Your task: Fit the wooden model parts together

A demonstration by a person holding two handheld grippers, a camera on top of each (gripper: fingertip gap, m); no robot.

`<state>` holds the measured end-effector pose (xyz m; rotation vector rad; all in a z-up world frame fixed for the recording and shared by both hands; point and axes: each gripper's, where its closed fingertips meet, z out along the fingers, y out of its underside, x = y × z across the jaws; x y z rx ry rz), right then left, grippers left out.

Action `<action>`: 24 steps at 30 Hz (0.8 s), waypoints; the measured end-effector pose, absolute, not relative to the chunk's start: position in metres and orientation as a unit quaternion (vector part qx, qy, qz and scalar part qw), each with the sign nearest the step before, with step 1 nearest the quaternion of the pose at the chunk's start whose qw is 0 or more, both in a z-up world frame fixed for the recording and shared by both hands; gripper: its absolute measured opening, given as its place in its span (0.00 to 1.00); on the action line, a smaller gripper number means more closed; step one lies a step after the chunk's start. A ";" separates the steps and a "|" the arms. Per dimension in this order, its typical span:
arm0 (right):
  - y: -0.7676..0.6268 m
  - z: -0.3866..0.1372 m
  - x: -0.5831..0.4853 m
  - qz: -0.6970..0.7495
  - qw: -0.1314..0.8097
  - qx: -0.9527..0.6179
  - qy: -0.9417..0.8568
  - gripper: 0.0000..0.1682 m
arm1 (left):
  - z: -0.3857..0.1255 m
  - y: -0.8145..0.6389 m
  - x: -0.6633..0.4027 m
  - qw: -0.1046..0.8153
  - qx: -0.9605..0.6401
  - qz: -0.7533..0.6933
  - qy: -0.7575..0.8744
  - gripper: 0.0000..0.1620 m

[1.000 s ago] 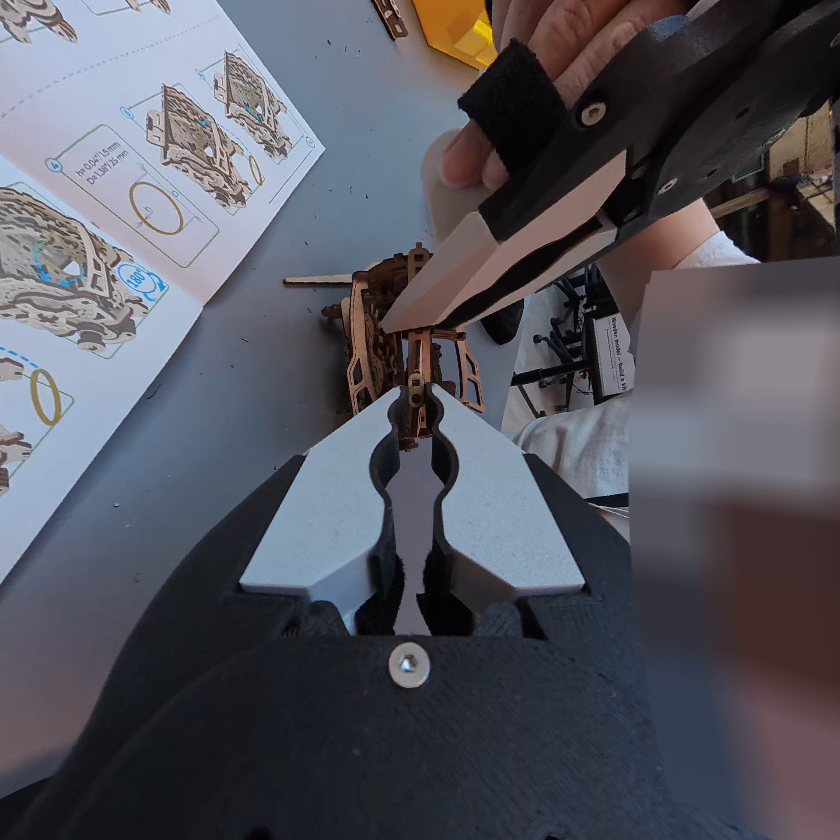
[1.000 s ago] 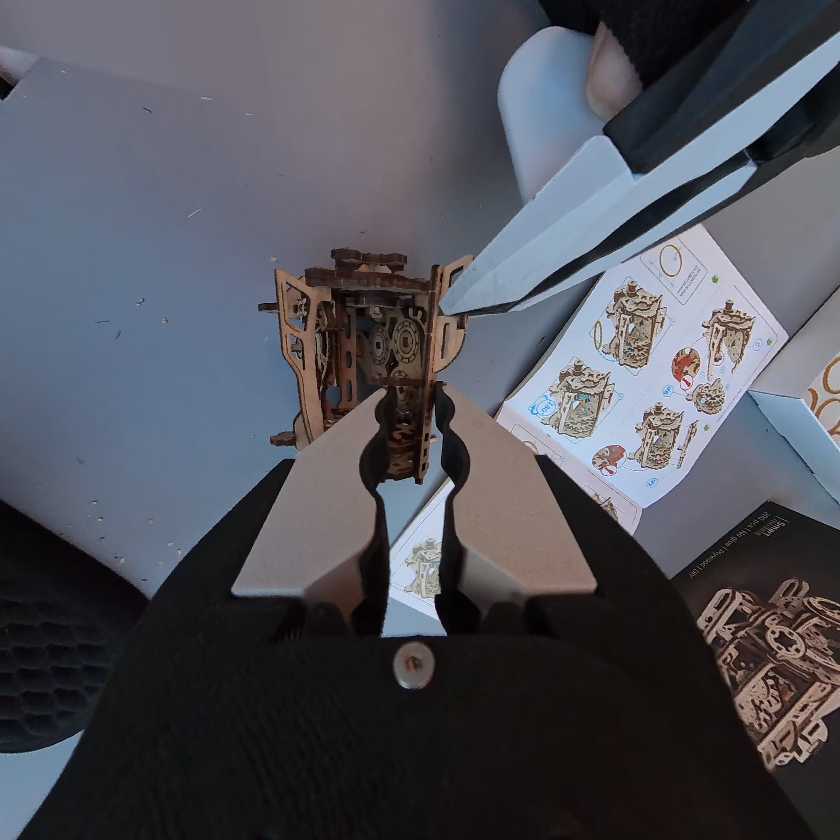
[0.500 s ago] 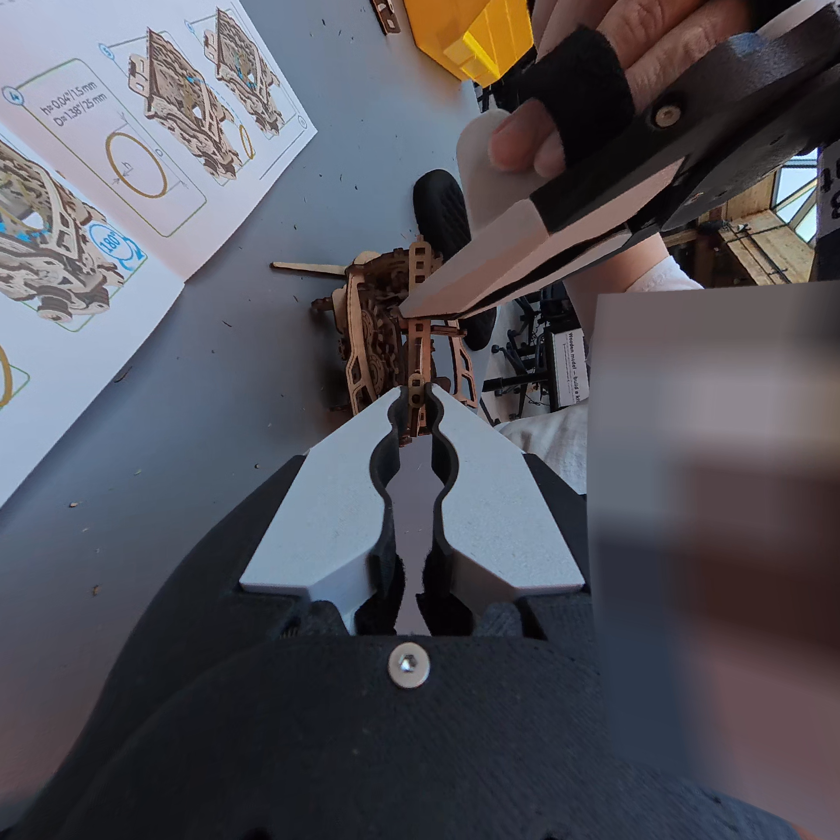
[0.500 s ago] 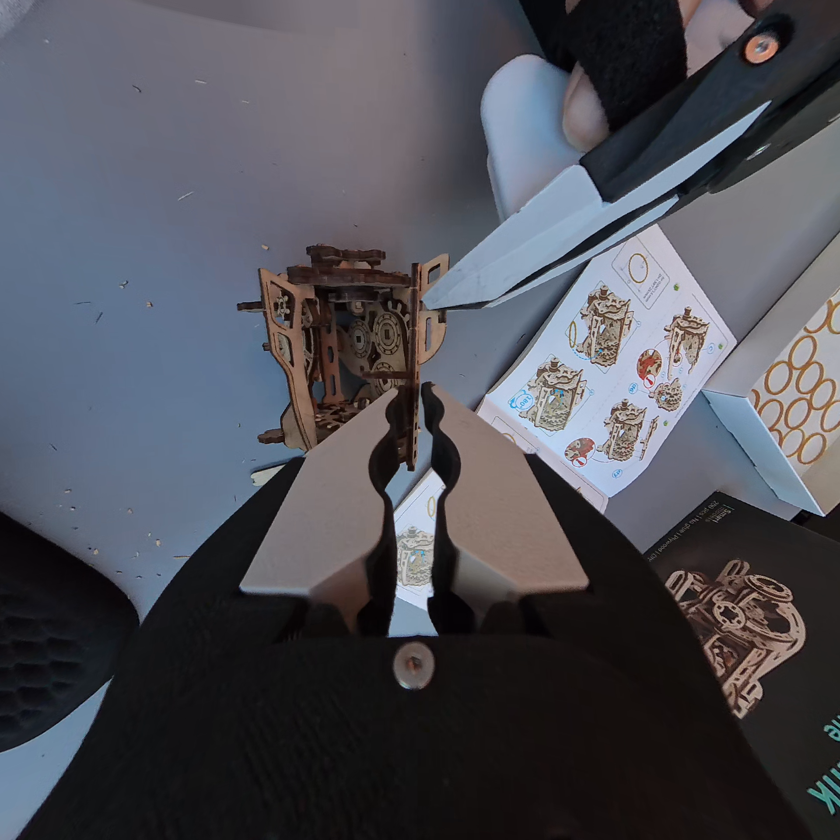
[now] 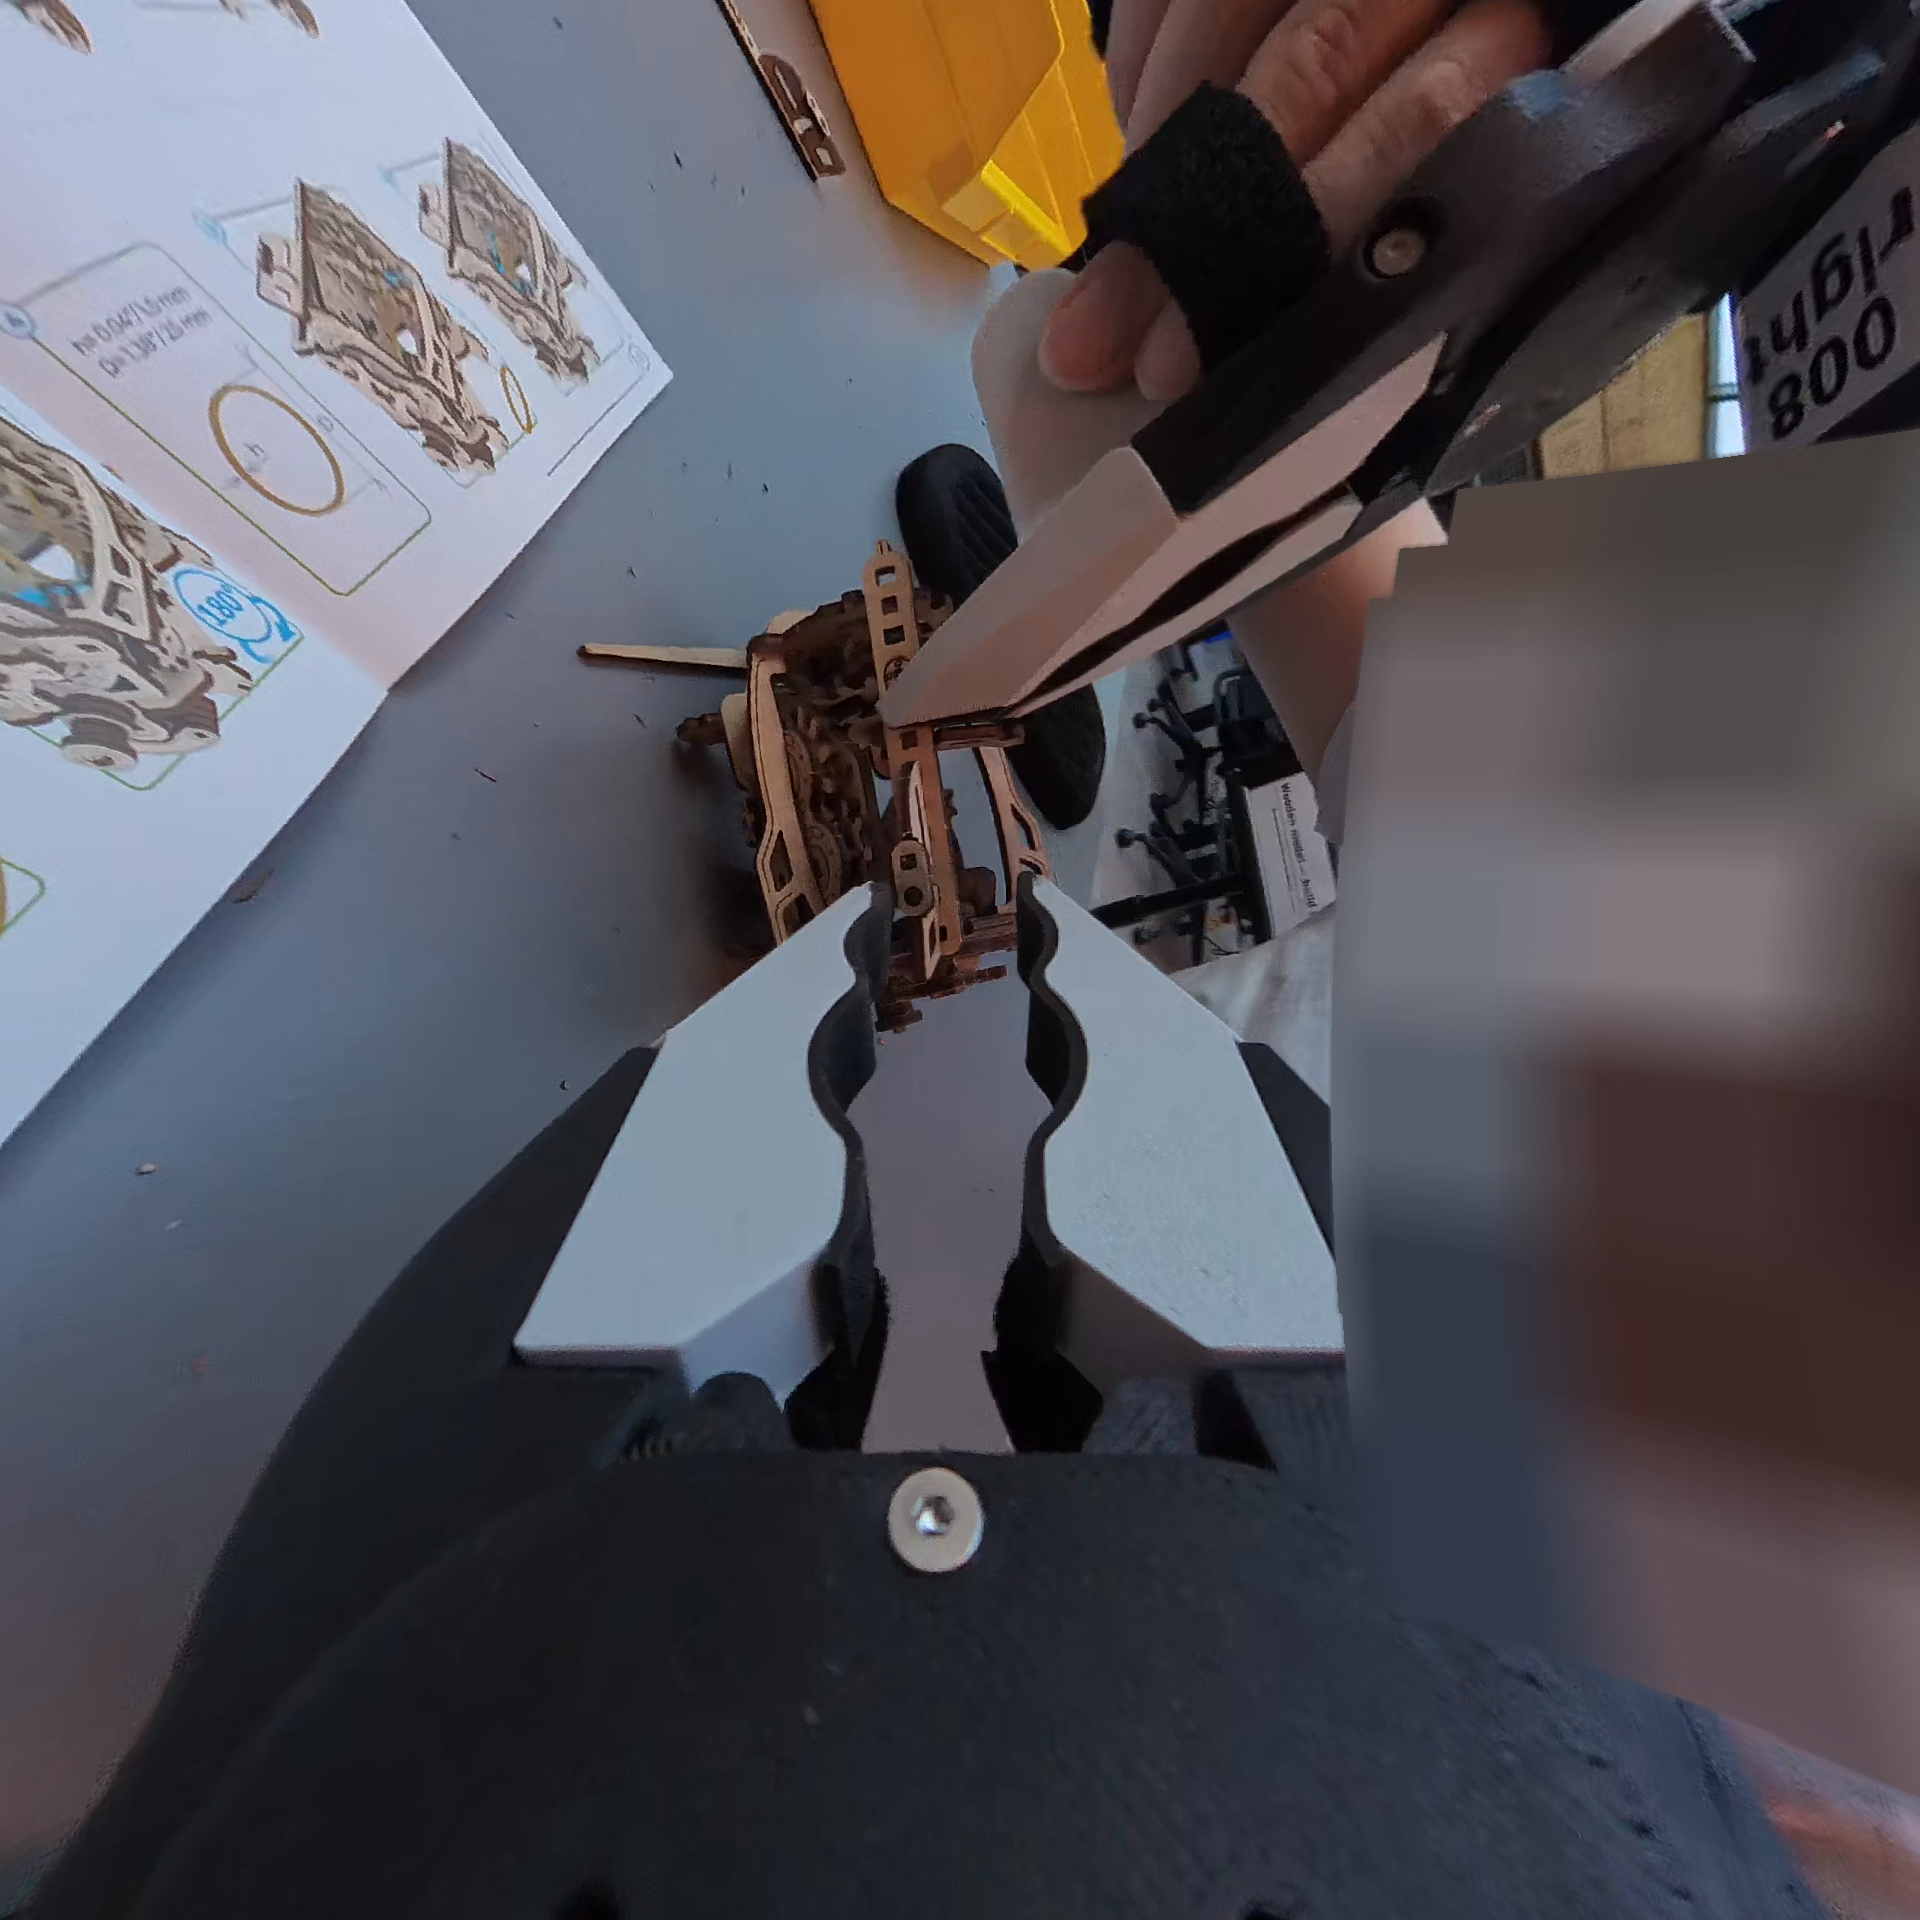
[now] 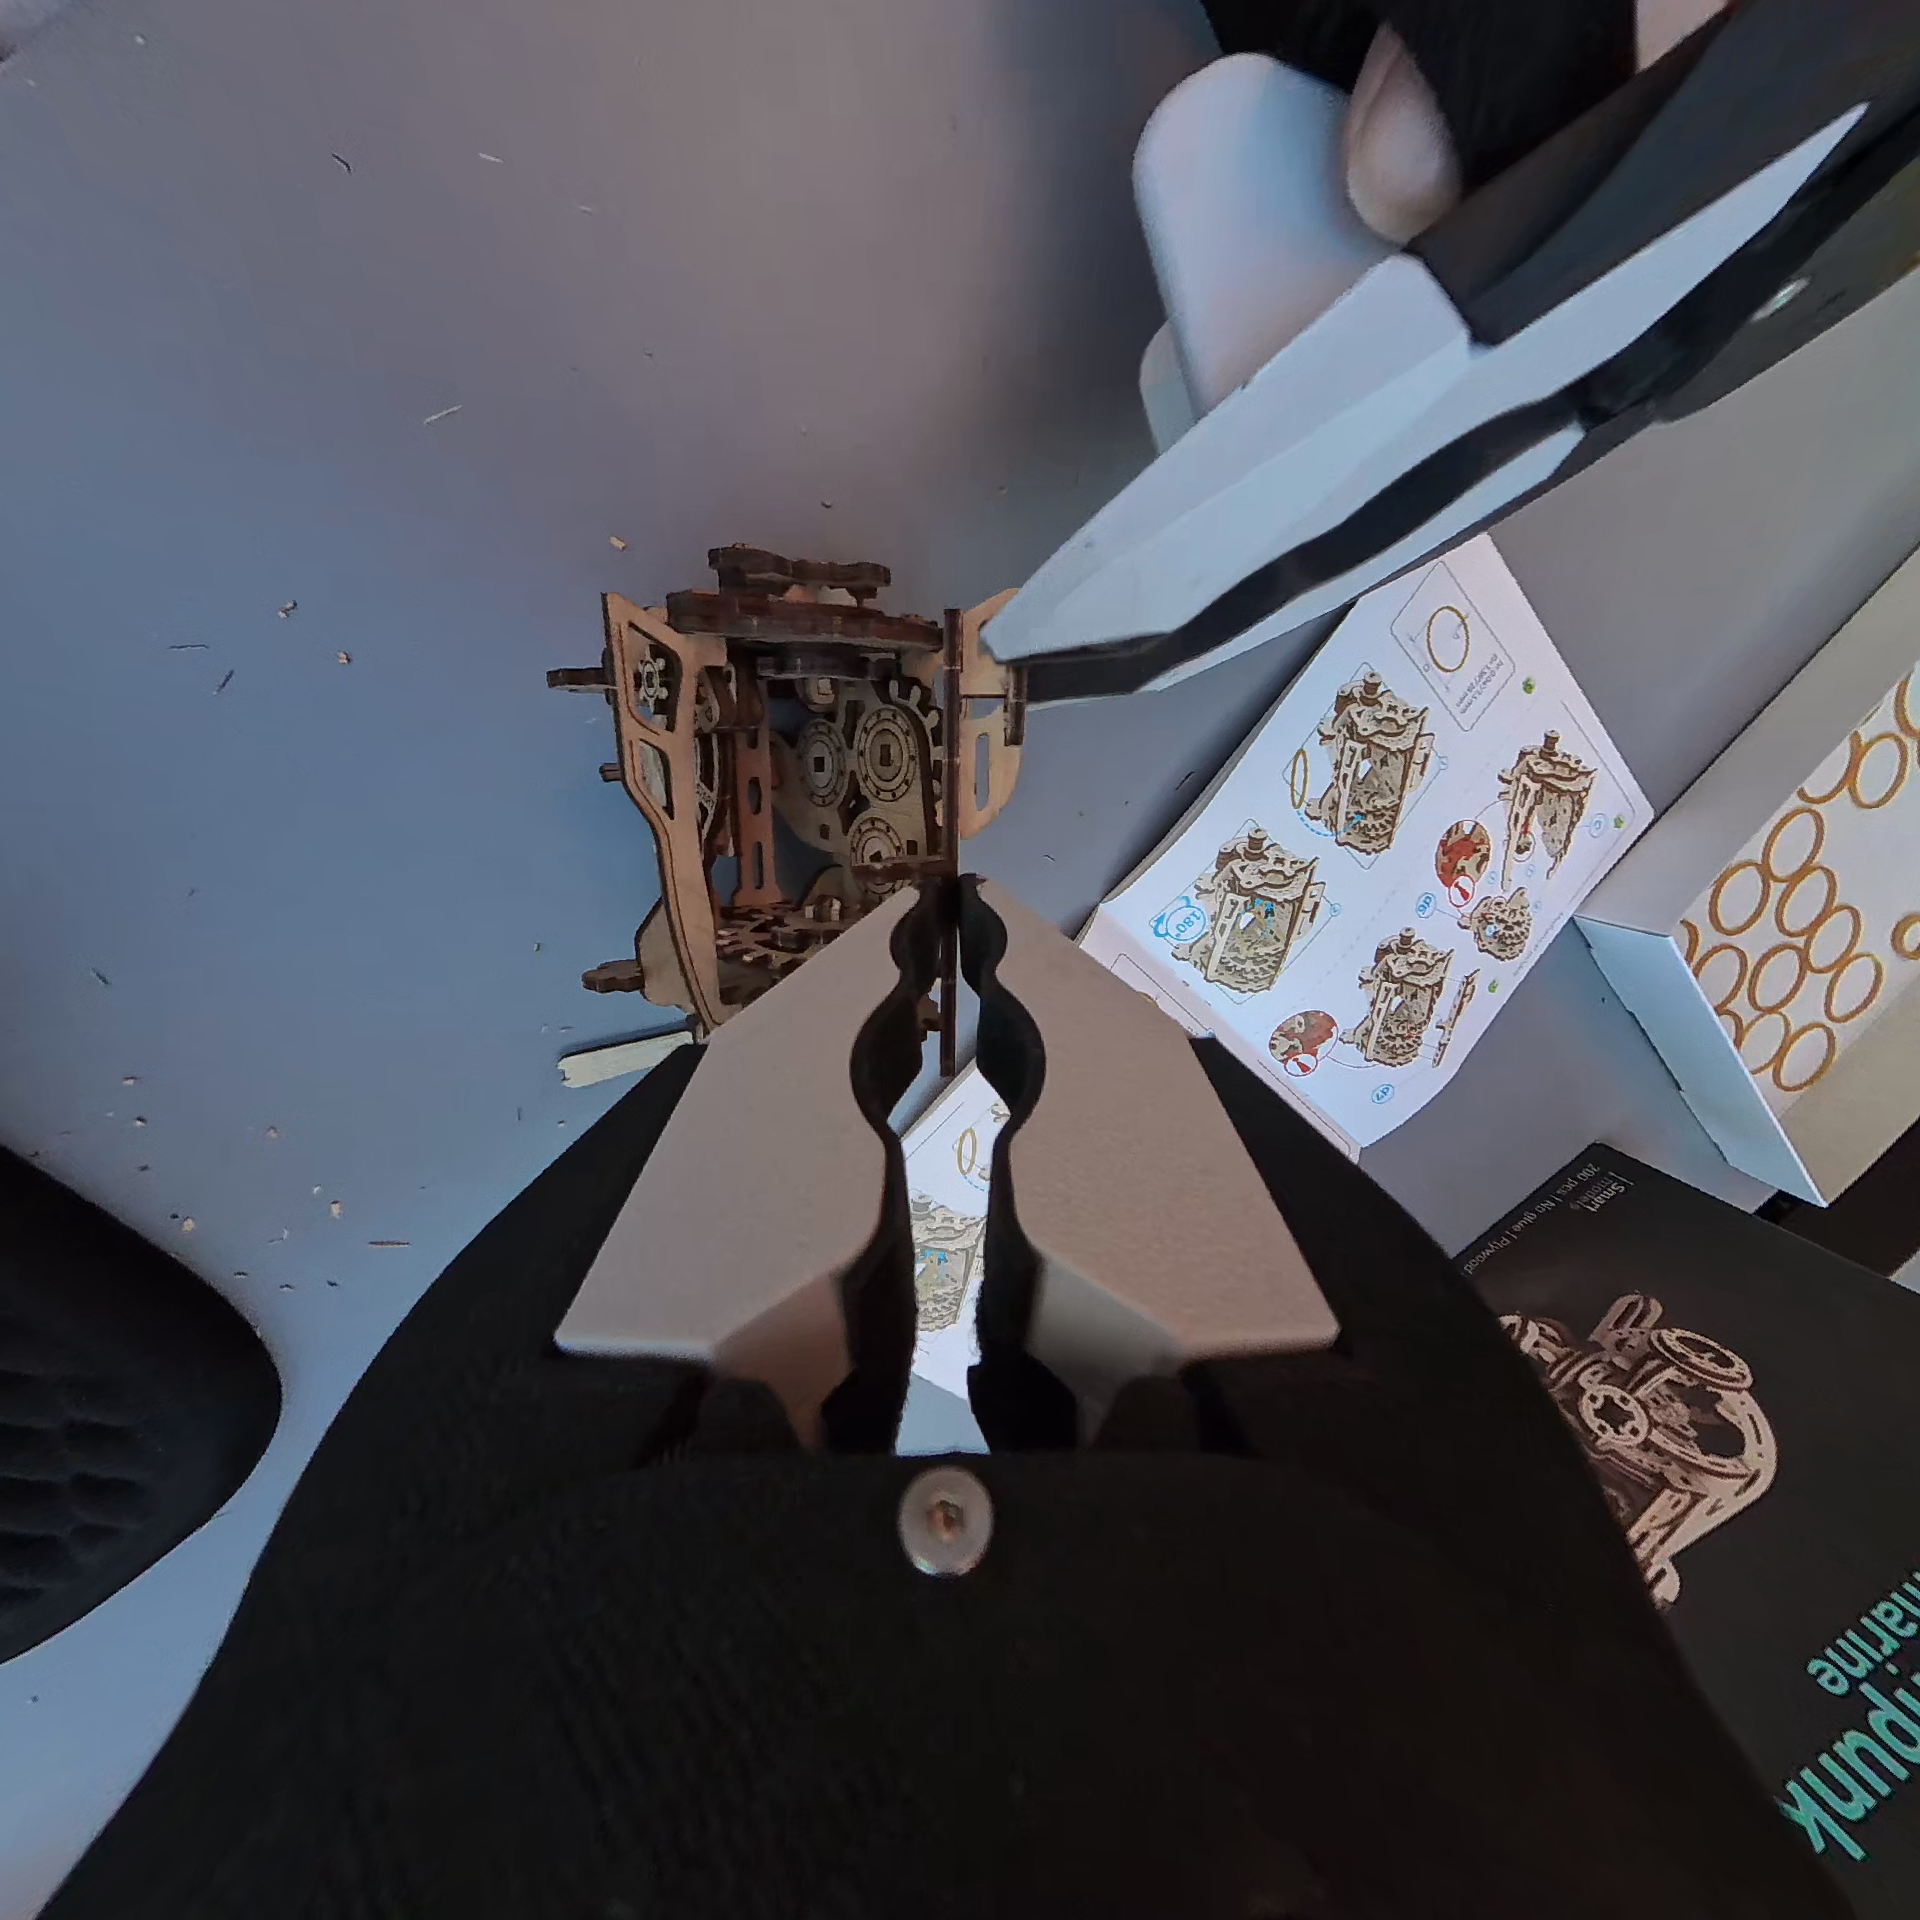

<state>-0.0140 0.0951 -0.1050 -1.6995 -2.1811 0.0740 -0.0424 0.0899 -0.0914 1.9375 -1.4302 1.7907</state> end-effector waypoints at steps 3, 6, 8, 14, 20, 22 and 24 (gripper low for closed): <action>0.095 -0.105 -0.014 0.026 0.188 -0.598 -0.779 0.01 | -0.095 0.097 -0.052 -0.027 0.649 0.554 -0.521 0.22; 0.095 -0.105 -0.015 0.031 0.188 -0.591 -0.784 0.01 | -0.101 0.098 -0.059 -0.116 0.652 0.505 -0.554 0.30; 0.095 -0.105 -0.016 0.037 0.184 -0.589 -0.786 0.01 | -0.101 0.089 -0.058 -0.139 0.644 0.509 -0.554 0.36; 0.095 -0.105 -0.016 0.069 0.167 -0.601 -0.778 0.01 | -0.107 0.085 -0.052 -0.183 0.643 0.507 -0.544 0.39; 0.091 -0.103 -0.016 0.103 0.181 -0.601 -0.772 0.01 | -0.115 0.079 -0.049 -0.210 0.640 0.494 -0.549 0.37; 0.091 -0.101 -0.015 0.108 0.193 -0.598 -0.771 0.01 | -0.114 0.079 -0.048 -0.221 0.639 0.490 -0.550 0.36; 0.092 -0.101 -0.013 0.108 0.201 -0.595 -0.771 0.01 | -0.111 0.078 -0.047 -0.233 0.633 0.493 -0.550 0.34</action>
